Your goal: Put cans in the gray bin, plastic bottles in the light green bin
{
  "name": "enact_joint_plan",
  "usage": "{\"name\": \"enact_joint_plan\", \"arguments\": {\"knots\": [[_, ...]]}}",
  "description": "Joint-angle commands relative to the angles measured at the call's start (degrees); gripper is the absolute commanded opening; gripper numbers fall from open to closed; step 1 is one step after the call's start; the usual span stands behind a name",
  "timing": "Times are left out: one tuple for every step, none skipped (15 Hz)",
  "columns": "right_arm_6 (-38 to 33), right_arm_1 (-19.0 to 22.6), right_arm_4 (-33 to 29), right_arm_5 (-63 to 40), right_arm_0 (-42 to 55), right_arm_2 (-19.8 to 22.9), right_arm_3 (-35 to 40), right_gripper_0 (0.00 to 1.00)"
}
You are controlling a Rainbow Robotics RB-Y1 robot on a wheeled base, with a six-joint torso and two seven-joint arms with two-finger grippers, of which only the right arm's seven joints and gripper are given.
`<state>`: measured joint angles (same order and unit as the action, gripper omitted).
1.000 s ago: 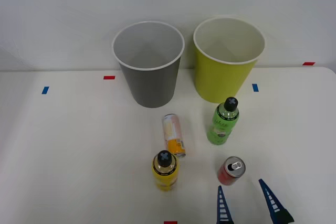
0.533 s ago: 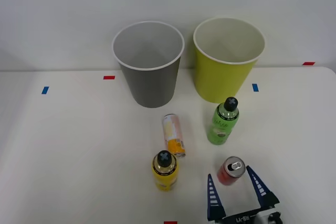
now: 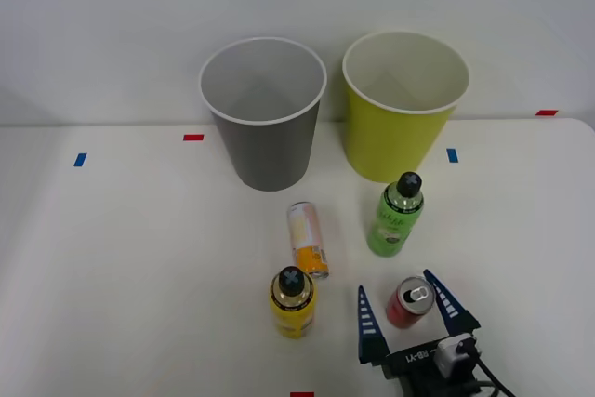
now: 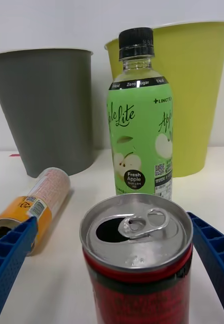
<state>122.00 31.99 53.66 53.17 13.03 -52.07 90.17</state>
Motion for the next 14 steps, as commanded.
{"name": "enact_joint_plan", "arguments": {"knots": [[1.4,0.0,1.1,-0.3,-0.2,0.8,0.0,1.00],[1.6,0.4,1.1,-0.3,-0.2,0.8,0.0,1.00],[1.8,0.5,1.1,-0.3,0.0,0.8,0.0,1.00],[2.0,0.7,1.1,-0.3,0.1,0.8,0.0,1.00],[2.2,0.8,1.0,-0.2,0.2,0.8,0.0,1.00],[2.4,0.7,1.1,-0.3,0.2,0.8,0.0,0.90],[2.7,0.7,0.9,-0.2,0.2,0.8,0.0,0.73],[2.9,0.5,0.7,-0.2,0.2,0.9,0.0,0.59],[3.1,0.4,0.3,-0.2,0.2,0.9,0.0,0.41],[3.2,0.0,0.4,-0.2,0.2,1.1,0.0,0.21],[3.2,-0.3,0.4,-0.2,0.2,1.3,0.0,0.05],[3.2,-0.8,0.4,-0.2,0.2,1.5,0.0,0.00],[3.2,-1.2,0.4,-0.2,0.3,1.7,0.0,0.00],[3.2,-1.5,0.4,0.0,0.4,1.9,0.0,0.00]]}}
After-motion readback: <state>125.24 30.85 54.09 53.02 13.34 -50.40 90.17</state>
